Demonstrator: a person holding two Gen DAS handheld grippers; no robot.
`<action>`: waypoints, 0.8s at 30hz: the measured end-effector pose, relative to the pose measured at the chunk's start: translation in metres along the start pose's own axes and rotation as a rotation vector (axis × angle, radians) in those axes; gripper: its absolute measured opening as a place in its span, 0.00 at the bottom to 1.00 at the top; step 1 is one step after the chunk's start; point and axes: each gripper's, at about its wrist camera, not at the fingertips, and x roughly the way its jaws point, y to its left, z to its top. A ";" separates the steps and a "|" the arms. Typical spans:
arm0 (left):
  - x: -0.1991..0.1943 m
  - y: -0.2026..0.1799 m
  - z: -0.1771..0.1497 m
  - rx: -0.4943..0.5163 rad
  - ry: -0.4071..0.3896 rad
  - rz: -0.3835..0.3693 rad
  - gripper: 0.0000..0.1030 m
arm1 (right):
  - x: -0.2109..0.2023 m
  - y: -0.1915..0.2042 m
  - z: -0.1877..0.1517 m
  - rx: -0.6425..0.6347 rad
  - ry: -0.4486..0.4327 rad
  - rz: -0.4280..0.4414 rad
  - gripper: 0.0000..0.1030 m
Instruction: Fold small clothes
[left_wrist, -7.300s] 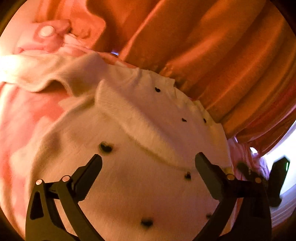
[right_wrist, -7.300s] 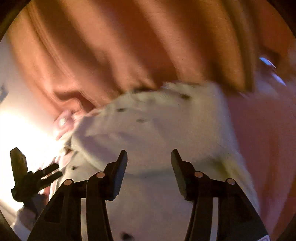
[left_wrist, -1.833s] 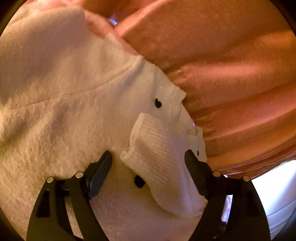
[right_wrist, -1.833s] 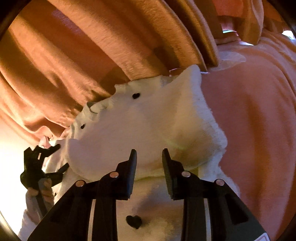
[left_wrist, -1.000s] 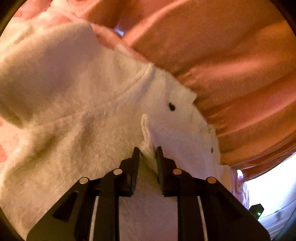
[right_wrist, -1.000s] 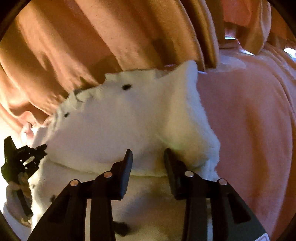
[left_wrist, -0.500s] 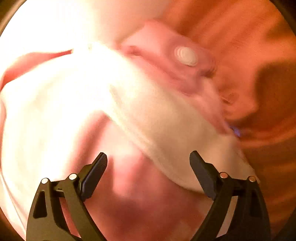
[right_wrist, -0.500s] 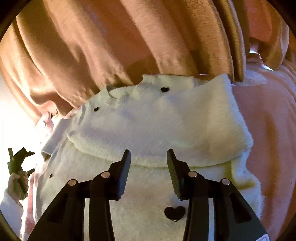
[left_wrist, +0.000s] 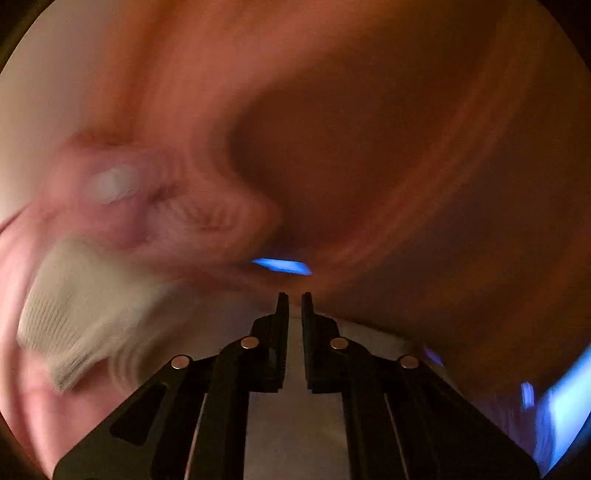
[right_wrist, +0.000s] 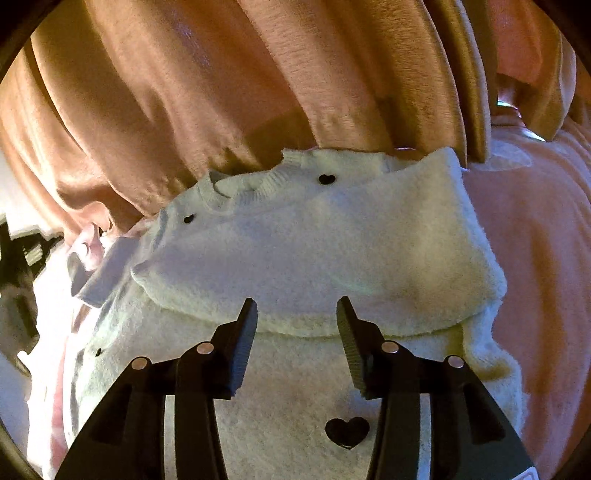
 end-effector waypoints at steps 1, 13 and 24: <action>0.001 -0.047 -0.016 0.090 0.031 -0.089 0.06 | 0.000 0.000 -0.001 -0.002 0.001 -0.001 0.43; 0.038 -0.054 -0.148 -0.131 0.318 -0.161 0.57 | -0.008 -0.011 0.006 0.032 -0.014 -0.007 0.46; -0.033 0.220 -0.087 -0.689 0.137 0.277 0.69 | 0.002 0.003 -0.003 -0.011 0.008 -0.015 0.46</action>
